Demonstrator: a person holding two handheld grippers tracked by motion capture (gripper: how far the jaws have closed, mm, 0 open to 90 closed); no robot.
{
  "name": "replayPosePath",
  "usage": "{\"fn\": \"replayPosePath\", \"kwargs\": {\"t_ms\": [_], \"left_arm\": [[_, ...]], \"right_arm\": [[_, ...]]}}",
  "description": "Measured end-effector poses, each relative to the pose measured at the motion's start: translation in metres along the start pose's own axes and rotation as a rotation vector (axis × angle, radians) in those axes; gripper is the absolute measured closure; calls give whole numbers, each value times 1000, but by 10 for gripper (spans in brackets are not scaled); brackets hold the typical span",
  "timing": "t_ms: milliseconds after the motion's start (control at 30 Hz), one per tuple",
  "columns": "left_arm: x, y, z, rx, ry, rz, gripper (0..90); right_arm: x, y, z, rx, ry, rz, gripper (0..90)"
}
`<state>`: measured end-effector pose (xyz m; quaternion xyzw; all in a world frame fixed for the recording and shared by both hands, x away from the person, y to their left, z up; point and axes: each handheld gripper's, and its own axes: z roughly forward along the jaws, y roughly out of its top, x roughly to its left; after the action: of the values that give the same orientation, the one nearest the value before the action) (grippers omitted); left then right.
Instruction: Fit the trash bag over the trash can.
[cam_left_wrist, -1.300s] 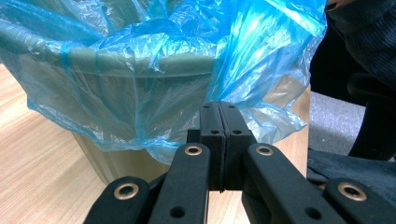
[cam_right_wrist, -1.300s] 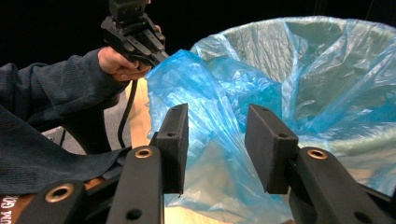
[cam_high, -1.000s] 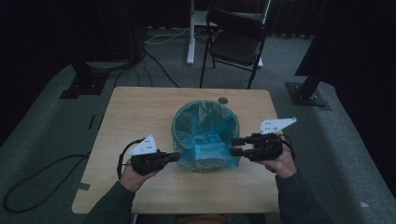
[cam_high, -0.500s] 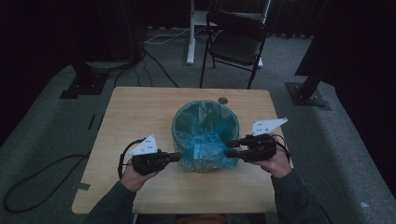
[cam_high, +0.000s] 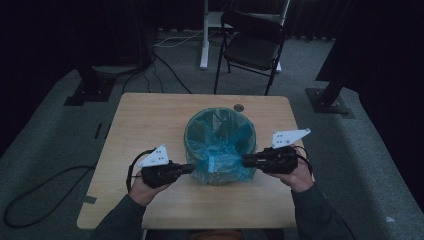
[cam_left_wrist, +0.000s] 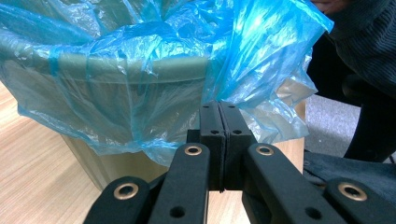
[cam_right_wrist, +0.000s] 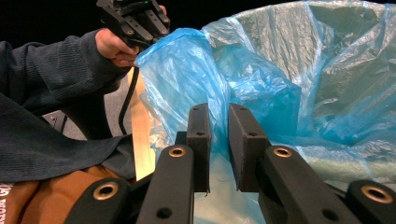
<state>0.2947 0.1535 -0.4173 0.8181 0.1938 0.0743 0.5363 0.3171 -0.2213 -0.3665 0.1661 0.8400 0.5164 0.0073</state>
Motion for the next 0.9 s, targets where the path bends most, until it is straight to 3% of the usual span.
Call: {"fn": "replayPosePath", "kwargs": {"t_ms": [233, 367, 633, 900], "left_arm": [[-1, 1, -1, -3, 0, 5, 893], [-1, 3, 0, -2, -1, 7, 893], [-1, 2, 0, 0, -1, 6, 893], [-1, 0, -1, -4, 3, 3, 893]], "right_arm": [[4, 1, -3, -8, -3, -20, 782], [5, 4, -2, -16, -4, -28, 664], [2, 9, -1, -44, -7, -20, 629], [6, 10, -4, -57, -14, -37, 848]]}}
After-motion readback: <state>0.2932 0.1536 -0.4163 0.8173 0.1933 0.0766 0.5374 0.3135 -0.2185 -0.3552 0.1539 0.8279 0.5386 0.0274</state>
